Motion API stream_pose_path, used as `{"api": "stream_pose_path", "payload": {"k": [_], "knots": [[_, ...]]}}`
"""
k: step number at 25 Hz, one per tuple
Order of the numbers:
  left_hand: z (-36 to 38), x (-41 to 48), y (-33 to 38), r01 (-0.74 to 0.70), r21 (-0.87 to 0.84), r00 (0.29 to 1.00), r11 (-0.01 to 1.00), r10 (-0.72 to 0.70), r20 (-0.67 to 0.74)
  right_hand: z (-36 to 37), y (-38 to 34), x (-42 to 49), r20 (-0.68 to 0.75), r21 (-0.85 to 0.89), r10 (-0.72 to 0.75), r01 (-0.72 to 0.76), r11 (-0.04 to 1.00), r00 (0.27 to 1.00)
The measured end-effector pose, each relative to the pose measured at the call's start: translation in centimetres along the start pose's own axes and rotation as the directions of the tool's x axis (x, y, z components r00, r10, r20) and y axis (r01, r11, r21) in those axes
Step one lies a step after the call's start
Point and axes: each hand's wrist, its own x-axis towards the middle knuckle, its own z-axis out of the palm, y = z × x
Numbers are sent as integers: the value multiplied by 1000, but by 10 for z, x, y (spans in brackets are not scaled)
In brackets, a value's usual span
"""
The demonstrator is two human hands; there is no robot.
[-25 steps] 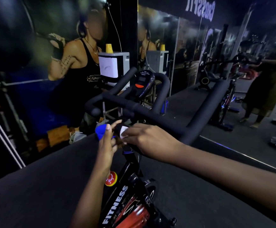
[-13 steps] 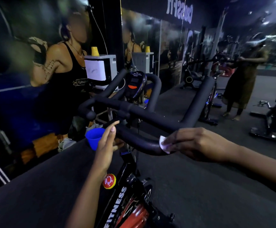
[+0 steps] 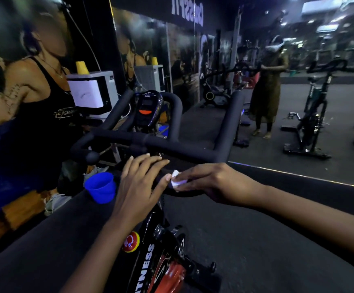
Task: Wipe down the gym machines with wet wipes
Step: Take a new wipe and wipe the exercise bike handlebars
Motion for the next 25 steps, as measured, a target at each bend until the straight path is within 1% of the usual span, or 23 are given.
{"api": "stream_pose_path", "payload": {"k": [2, 4, 8, 10, 11, 13, 14, 15, 16, 17, 18, 20, 22, 24, 25], "knots": [[4, 0, -1, -17, 1, 1000, 1000, 17, 3, -8, 1, -19, -8, -34, 15, -15, 999, 1000], [3, 1, 0, -25, -7, 1000, 1000, 25, 12, -13, 3, -33, -50, -36, 52, -54, 998, 997], [-2, 2, 4, -11, 20, 998, 1000, 10, 62, -15, 10, -54, -208, 25, 173, -172, 985, 963], [-5, 19, 13, -61, 40, 995, 997, 58, 77, -14, 24, -59, -326, -4, 280, -298, 955, 903], [-6, 32, 21, -88, 23, 991, 996, 85, 105, -16, 34, -57, -406, -12, 341, -378, 926, 848], [-2, 57, 41, -119, -39, 970, 992, 125, 211, -22, 61, -47, -576, -49, 424, -548, 835, 699], [3, 65, 50, -130, -58, 952, 990, 141, 272, -28, 75, -38, -633, -60, 461, -633, 771, 622], [9, 69, 57, -145, -50, 932, 988, 154, 327, -32, 87, -29, -651, -55, 507, -701, 711, 565], [15, 70, 60, -164, -26, 914, 986, 161, 373, -37, 96, -22, -641, -48, 553, -747, 663, 532], [20, 69, 61, -174, -1, 901, 985, 159, 404, -37, 102, -19, -619, -62, 576, -765, 641, 533], [23, 69, 60, -172, 12, 897, 985, 152, 415, -34, 105, -17, -608, -91, 574, -766, 636, 549], [25, 70, 56, -163, 12, 899, 987, 143, 413, -24, 97, -21, -633, -106, 540, -754, 649, 554], [25, 72, 56, -157, 6, 899, 988, 140, 416, -8, 79, -28, -666, -49, 538, -750, 659, 516], [25, 70, 60, -158, 16, 899, 987, 137, 415, 8, 55, -32, -684, 42, 567, -752, 658, 459], [26, 69, 61, -159, 28, 901, 987, 134, 412, 15, 43, -35, -682, 73, 580, -747, 661, 446]]}}
